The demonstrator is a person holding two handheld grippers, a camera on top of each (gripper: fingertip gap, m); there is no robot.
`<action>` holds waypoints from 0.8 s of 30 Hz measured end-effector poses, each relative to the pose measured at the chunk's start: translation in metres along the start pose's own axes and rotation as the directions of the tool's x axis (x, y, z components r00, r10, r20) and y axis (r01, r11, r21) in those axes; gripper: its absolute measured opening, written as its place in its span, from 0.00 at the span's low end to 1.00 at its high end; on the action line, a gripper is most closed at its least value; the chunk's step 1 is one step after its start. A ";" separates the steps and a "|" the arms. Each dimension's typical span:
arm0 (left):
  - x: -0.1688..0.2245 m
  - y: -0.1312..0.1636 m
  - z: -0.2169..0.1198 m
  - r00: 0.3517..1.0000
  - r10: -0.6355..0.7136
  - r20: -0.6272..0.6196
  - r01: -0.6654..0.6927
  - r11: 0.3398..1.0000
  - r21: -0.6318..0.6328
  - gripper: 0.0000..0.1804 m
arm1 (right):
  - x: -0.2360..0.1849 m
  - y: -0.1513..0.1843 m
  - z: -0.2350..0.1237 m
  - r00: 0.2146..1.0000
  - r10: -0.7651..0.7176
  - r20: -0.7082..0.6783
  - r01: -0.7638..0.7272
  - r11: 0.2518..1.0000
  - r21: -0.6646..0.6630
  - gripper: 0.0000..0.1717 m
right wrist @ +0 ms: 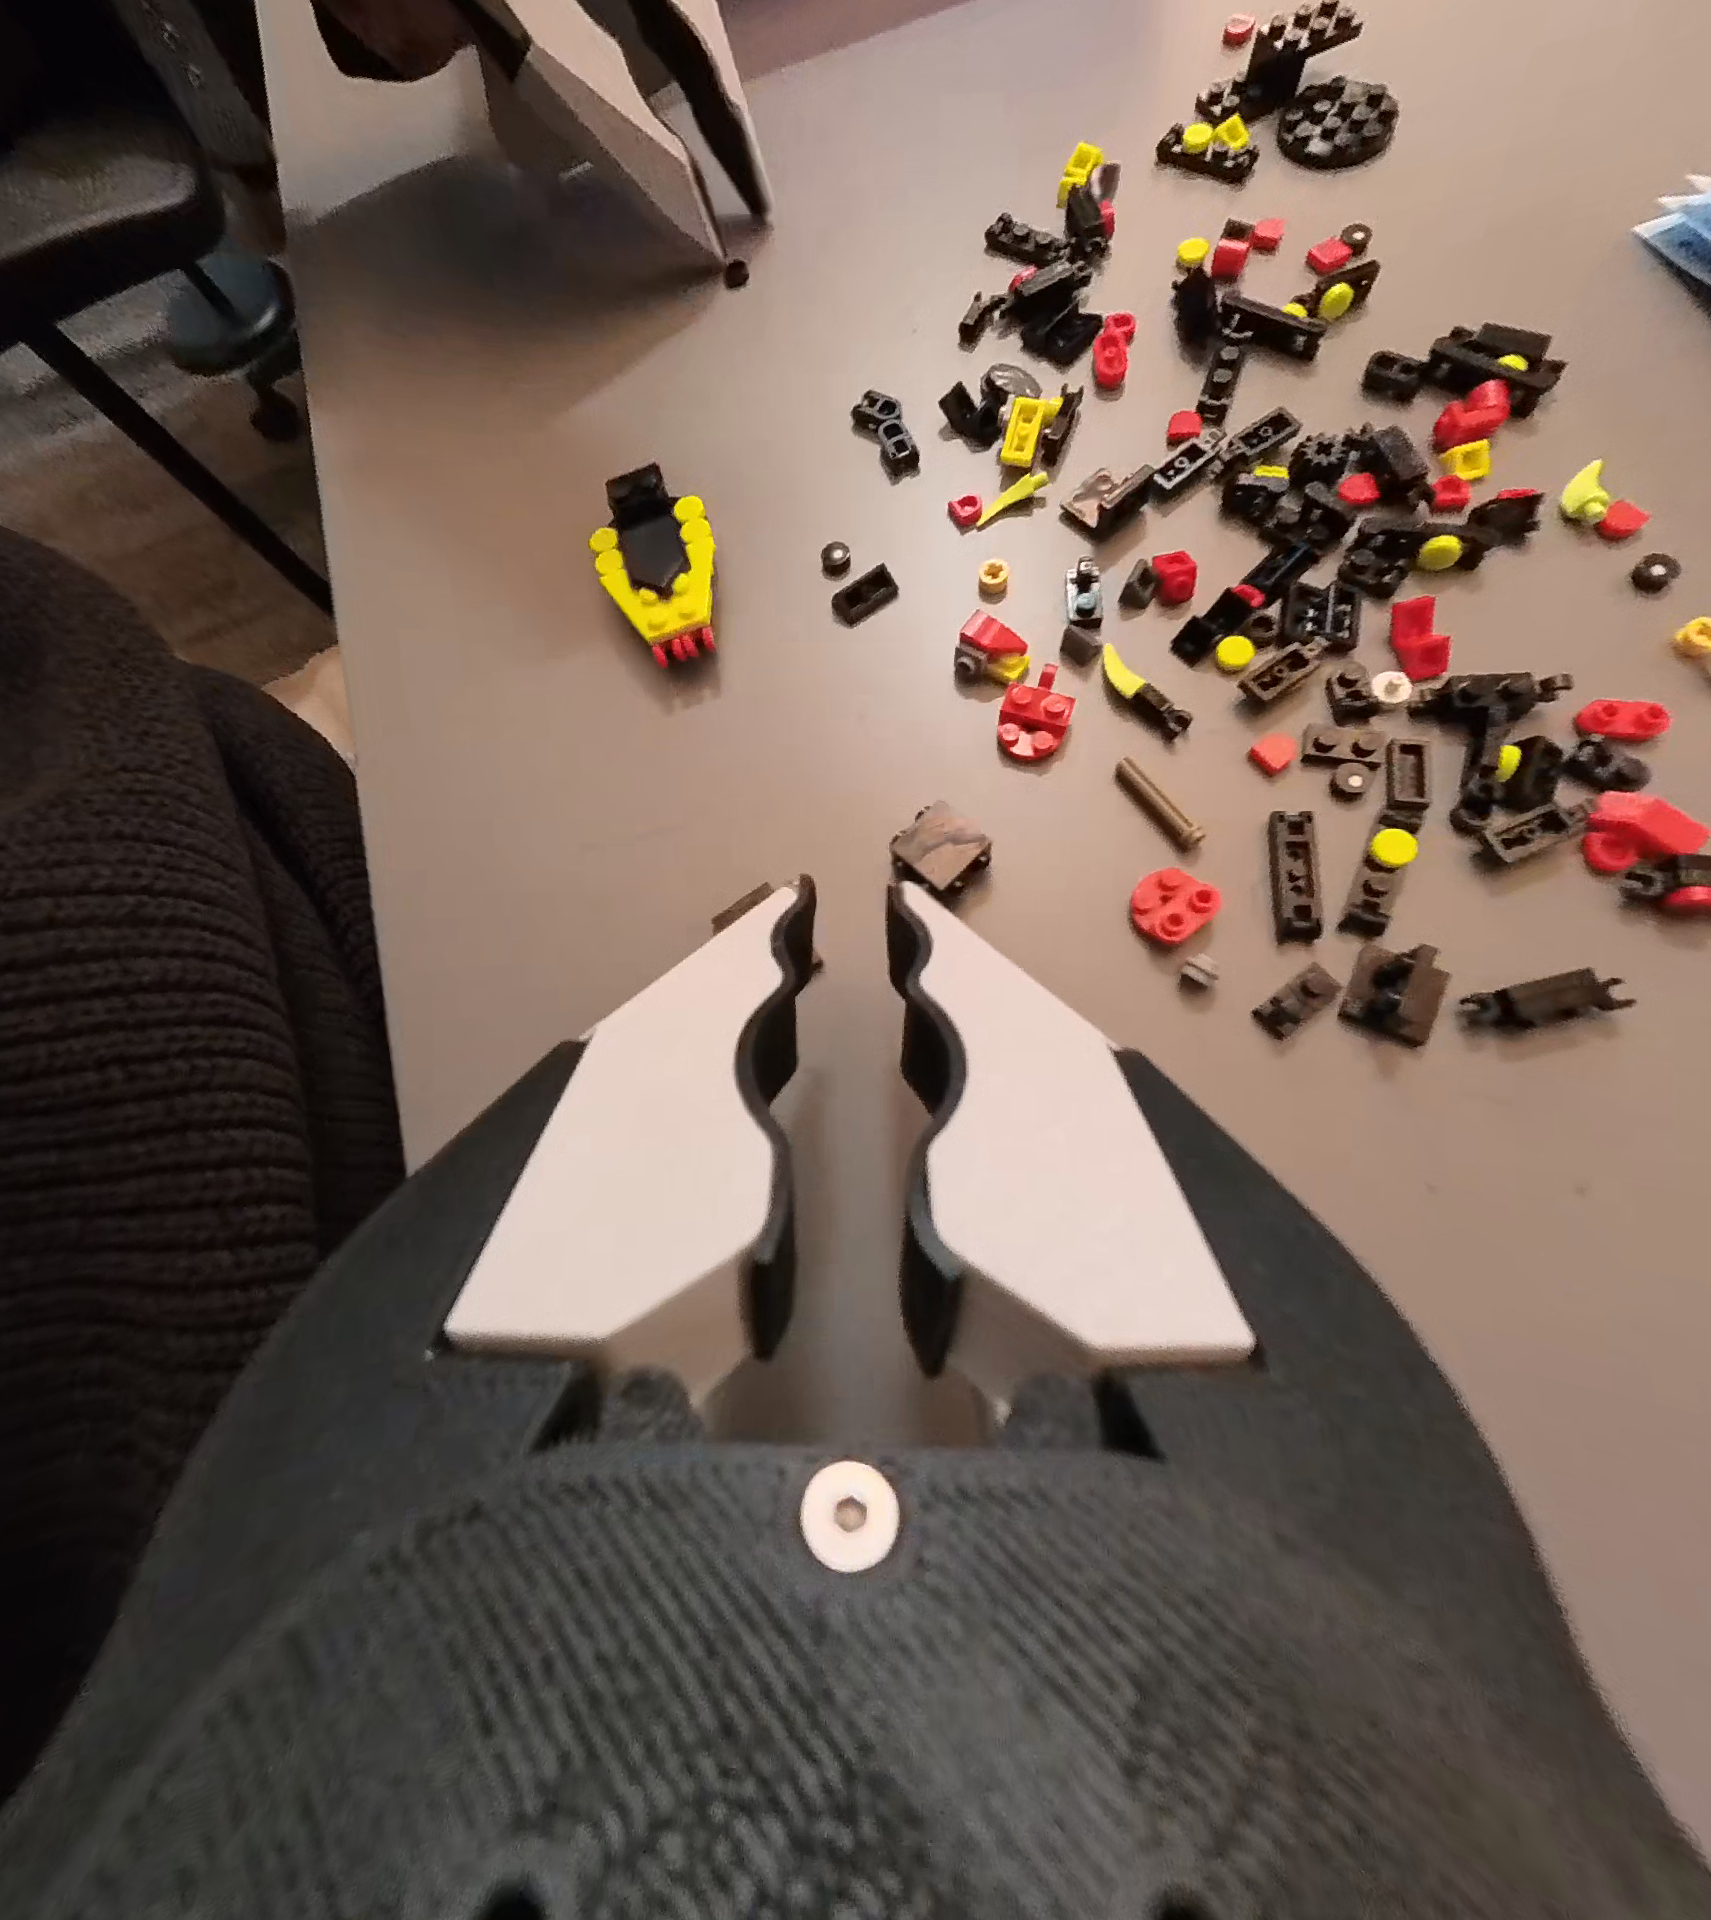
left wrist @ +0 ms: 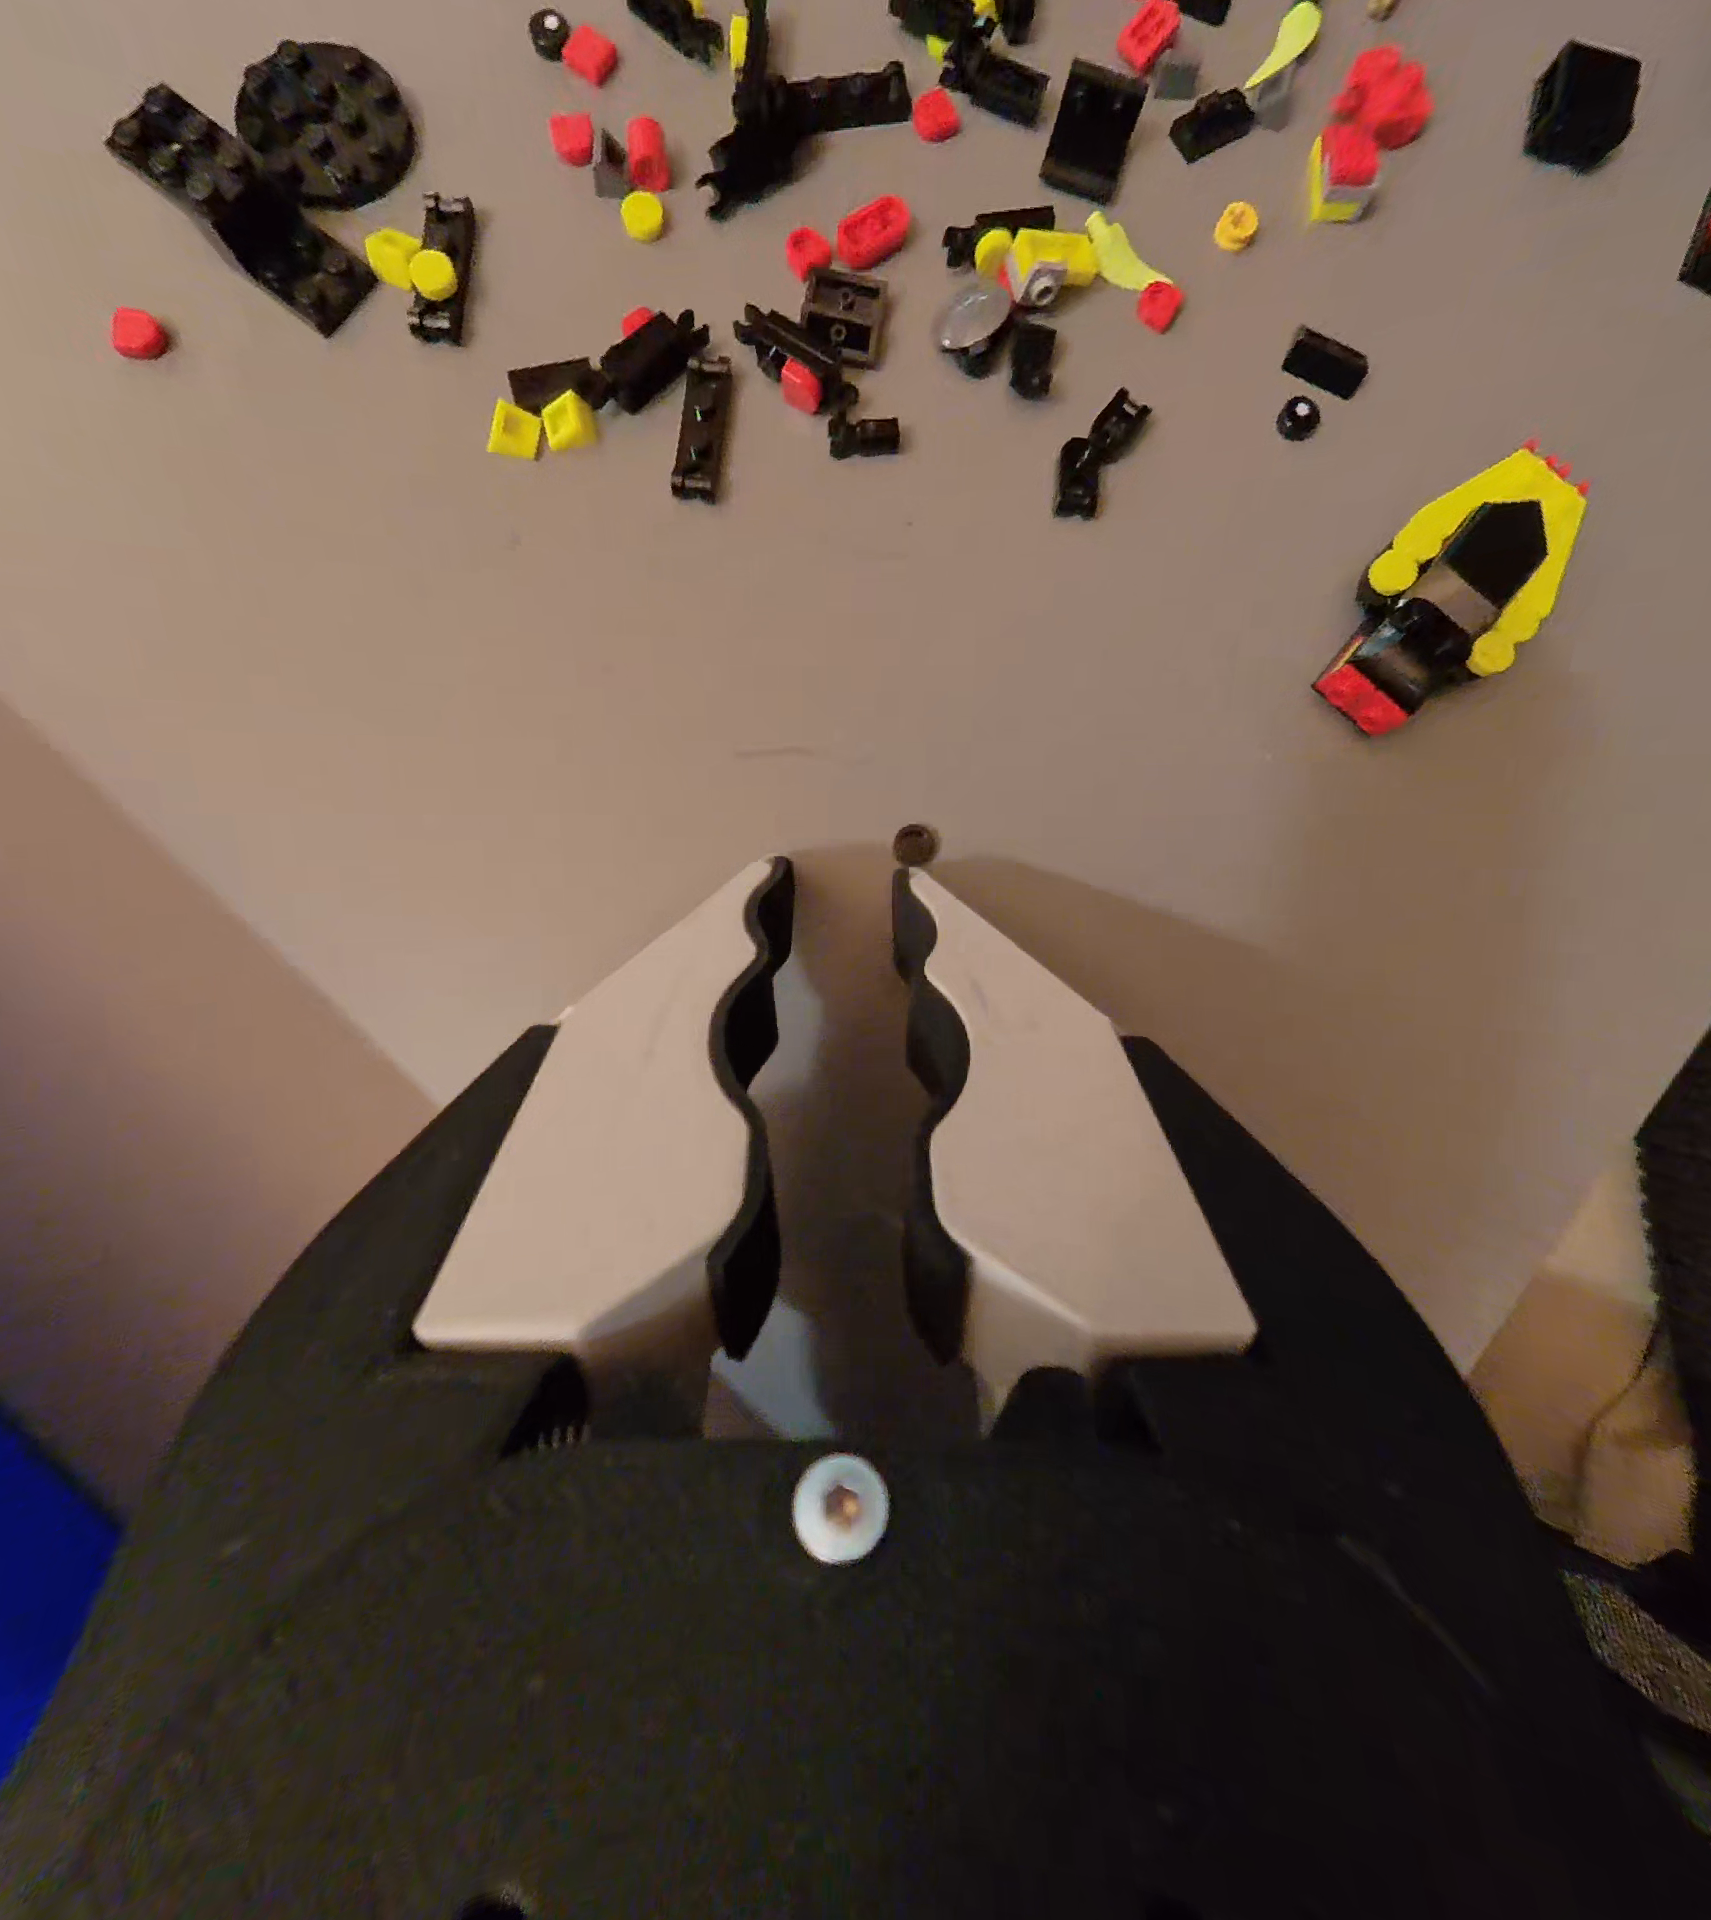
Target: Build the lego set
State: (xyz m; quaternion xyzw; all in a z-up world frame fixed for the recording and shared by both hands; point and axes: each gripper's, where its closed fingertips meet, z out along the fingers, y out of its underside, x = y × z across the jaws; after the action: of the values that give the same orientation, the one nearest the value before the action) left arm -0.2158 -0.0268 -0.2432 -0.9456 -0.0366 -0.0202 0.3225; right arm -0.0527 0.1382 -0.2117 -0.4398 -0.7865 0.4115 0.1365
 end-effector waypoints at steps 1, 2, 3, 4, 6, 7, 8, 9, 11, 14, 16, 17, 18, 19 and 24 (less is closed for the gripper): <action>0.001 -0.001 0.001 1.000 0.000 -0.006 0.000 1.000 0.009 0.10 | 0.002 0.000 0.000 1.000 0.007 0.001 -0.007 1.000 0.001 0.07; 0.003 -0.003 0.002 1.000 -0.001 -0.016 0.001 1.000 0.016 0.10 | 0.003 0.001 0.000 1.000 0.013 0.001 -0.013 1.000 0.000 0.07; 0.005 -0.003 0.003 1.000 -0.001 -0.027 0.001 1.000 0.016 0.10 | 0.005 0.001 0.000 1.000 0.019 0.001 -0.019 1.000 0.000 0.07; 0.007 -0.005 0.004 0.999 -0.001 -0.037 0.001 1.000 0.022 0.10 | 0.007 0.001 0.001 1.000 0.025 0.002 -0.025 1.000 0.001 0.07; 0.010 -0.009 0.008 0.999 -0.002 -0.050 0.003 0.999 0.034 0.08 | 0.009 0.001 0.001 0.999 0.040 0.009 -0.040 0.999 0.007 0.07; 0.010 -0.012 0.010 0.999 -0.004 -0.045 0.005 0.999 0.041 0.06 | 0.009 0.000 0.001 0.999 0.047 0.013 -0.047 0.999 0.012 0.07; 0.011 -0.017 0.014 0.999 -0.010 -0.040 0.012 0.999 0.053 0.04 | 0.010 -0.001 0.001 0.998 0.055 0.019 -0.055 0.998 0.016 0.06; 0.013 -0.022 0.018 0.999 -0.013 -0.039 0.016 0.998 0.065 0.04 | 0.010 -0.001 0.001 0.998 0.061 0.023 -0.062 0.998 0.021 0.06; 0.015 -0.032 0.025 1.000 -0.007 -0.028 0.009 0.997 0.075 0.04 | 0.012 -0.003 0.002 0.997 0.071 0.027 -0.071 0.997 0.029 0.06; 0.015 -0.055 0.029 0.999 0.016 0.027 -0.020 0.992 0.122 0.04 | 0.017 -0.004 0.002 0.996 0.082 0.025 -0.083 0.996 0.038 0.06; 0.018 -0.074 0.026 0.999 -0.001 0.032 -0.005 0.984 0.179 0.04 | 0.018 -0.006 0.001 0.995 0.096 0.034 -0.097 0.994 0.049 0.06; 0.023 -0.083 0.025 1.000 -0.020 0.005 0.018 0.978 0.206 0.04 | 0.018 -0.006 0.000 0.994 0.101 0.039 -0.103 0.993 0.054 0.06; 0.028 -0.089 0.025 0.999 -0.043 -0.018 0.046 0.975 0.218 0.04 | 0.018 -0.007 0.000 0.994 0.103 0.042 -0.106 0.993 0.061 0.07; 0.030 -0.093 0.026 0.998 -0.065 -0.021 0.068 0.974 0.217 0.04 | 0.018 -0.008 -0.002 0.994 0.103 0.041 -0.105 0.992 0.070 0.07; 0.040 -0.104 0.036 1.000 -0.026 0.004 0.025 0.981 0.194 0.01 | 0.014 -0.009 -0.012 0.995 0.102 0.019 -0.103 0.989 0.108 0.08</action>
State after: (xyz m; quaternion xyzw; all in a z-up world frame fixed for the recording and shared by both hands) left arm -0.1839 0.0791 -0.2060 -0.9092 -0.0514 -0.0177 0.4128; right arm -0.0588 0.1529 -0.1999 -0.4688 -0.7402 0.4631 0.1336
